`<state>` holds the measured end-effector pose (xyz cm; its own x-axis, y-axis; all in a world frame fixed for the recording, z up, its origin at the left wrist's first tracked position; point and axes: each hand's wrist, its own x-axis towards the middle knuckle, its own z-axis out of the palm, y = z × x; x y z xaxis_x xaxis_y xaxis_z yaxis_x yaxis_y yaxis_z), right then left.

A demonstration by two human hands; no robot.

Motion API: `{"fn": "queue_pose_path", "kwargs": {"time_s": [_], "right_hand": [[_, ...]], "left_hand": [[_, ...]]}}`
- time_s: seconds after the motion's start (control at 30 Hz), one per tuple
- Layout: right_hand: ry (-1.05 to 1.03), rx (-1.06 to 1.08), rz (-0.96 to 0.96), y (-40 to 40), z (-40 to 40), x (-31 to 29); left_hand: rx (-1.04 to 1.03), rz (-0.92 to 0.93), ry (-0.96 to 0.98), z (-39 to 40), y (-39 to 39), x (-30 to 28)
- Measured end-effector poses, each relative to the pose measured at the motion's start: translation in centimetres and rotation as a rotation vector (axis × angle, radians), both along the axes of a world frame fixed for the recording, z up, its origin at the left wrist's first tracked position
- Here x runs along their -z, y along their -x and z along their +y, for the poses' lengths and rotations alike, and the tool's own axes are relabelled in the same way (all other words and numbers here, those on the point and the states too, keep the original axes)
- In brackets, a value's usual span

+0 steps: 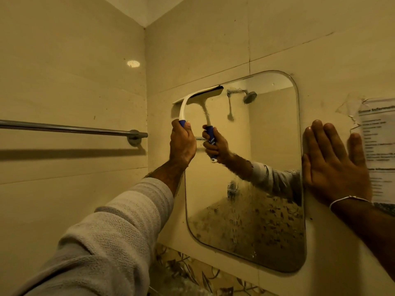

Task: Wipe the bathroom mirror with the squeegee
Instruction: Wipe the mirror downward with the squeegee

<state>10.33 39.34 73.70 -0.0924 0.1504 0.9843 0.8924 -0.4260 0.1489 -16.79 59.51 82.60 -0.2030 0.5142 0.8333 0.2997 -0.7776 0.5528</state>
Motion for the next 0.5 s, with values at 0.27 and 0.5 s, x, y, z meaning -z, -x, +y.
{"fn": "queue_pose_path", "kwargs": {"time_s": [0.27, 0.5], "right_hand": [[0.008, 0.006, 0.003, 0.1, -0.1, 0.0], [0.010, 0.012, 0.006, 0.1, 0.0, 0.0]], "left_hand": [[-0.020, 0.020, -0.038, 0.2, 0.2, 1.3], [-0.004, 0.019, -0.059, 0.5, 0.0, 2.9]]}}
